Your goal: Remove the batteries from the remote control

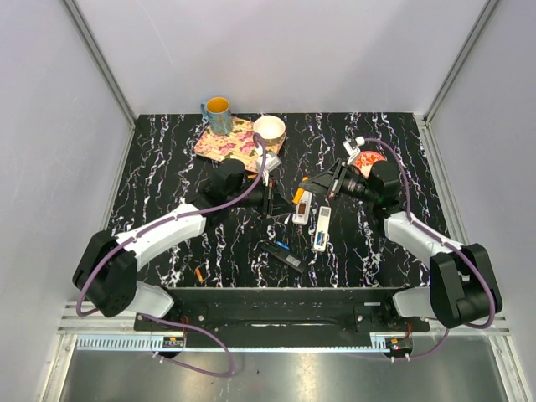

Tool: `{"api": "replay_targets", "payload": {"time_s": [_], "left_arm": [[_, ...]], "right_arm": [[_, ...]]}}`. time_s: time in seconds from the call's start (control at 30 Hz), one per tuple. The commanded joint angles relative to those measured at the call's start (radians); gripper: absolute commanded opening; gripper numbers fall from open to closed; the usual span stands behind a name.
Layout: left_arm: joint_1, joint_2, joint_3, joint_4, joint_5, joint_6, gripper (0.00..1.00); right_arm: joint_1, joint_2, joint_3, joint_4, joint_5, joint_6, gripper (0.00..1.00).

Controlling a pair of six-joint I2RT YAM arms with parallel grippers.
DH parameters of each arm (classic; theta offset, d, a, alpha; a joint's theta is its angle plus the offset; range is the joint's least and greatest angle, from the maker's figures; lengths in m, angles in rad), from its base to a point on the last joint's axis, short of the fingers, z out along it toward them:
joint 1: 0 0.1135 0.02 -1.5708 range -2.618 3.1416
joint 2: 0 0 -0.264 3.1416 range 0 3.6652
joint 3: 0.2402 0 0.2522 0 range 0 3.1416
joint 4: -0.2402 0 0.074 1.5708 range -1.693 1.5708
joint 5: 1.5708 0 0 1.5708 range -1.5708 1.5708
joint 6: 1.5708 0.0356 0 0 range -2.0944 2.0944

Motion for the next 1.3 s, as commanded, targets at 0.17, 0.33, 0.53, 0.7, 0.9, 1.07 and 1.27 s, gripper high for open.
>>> {"api": "replay_targets", "payload": {"time_s": [0.17, 0.33, 0.53, 0.7, 0.9, 1.07, 1.27], "left_arm": [[0.0, -0.011, 0.042, 0.008, 0.003, 0.02, 0.31], [-0.015, -0.039, 0.01, -0.024, -0.113, 0.022, 0.77], [-0.185, 0.09, 0.116, -0.203, -0.517, -0.017, 0.87], [-0.354, 0.286, 0.292, -0.351, -0.741, -0.054, 0.97], [-0.451, 0.447, 0.36, -0.371, -0.816, -0.095, 0.98], [-0.469, 0.506, 0.335, -0.31, -0.838, -0.106, 0.91], [-0.469, 0.536, 0.306, -0.245, -0.879, -0.081, 0.73]], "right_arm": [[0.004, -0.008, 0.032, -0.019, 0.022, -0.026, 0.0], [0.004, -0.105, 0.065, -0.238, 0.238, -0.168, 0.0], [0.006, -0.249, 0.114, -0.533, 0.628, -0.408, 0.0], [0.001, -0.286, 0.128, -0.618, 0.774, -0.543, 0.0], [-0.011, -0.295, 0.1, -0.635, 0.834, -0.572, 0.0], [-0.016, -0.293, 0.08, -0.635, 0.825, -0.573, 0.0], [-0.017, -0.307, 0.054, -0.619, 0.803, -0.572, 0.0]]}}
